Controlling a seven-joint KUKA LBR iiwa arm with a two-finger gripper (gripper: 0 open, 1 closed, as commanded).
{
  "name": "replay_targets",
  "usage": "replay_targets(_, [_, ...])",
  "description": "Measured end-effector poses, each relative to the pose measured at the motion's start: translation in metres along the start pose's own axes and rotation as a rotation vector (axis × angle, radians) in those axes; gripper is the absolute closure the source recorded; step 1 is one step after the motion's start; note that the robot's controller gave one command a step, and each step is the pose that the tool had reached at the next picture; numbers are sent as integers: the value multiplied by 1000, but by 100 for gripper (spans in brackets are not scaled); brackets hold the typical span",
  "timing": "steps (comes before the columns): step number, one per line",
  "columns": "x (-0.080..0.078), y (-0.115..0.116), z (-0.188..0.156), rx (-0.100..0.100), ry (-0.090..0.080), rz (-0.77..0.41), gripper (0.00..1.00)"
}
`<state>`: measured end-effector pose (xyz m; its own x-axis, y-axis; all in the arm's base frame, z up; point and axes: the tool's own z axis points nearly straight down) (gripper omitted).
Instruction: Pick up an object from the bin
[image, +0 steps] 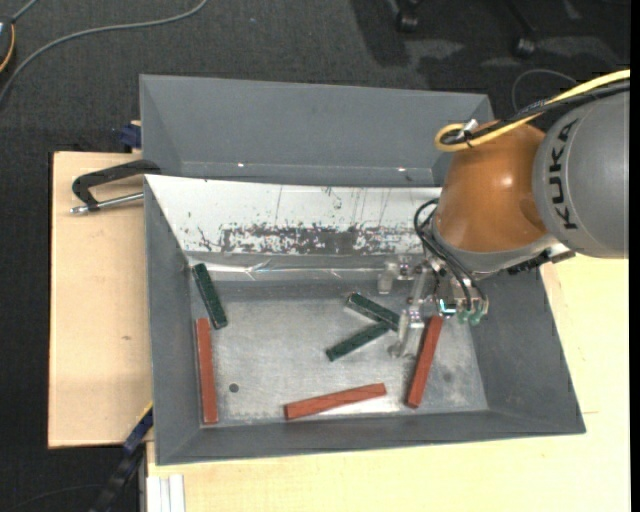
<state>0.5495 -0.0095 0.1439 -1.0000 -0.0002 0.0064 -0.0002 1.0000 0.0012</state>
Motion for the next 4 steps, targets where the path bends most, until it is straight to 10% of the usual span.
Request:
replay_targets(1, [48,4,77,0,-2,-79,0])
replay_targets(2, [43,4,71,0,-15,-79,100])
replay_targets(3, [44,4,73,0,-10,-79,0])
replay_targets(4, [46,68,73,0,-13,-409,0])
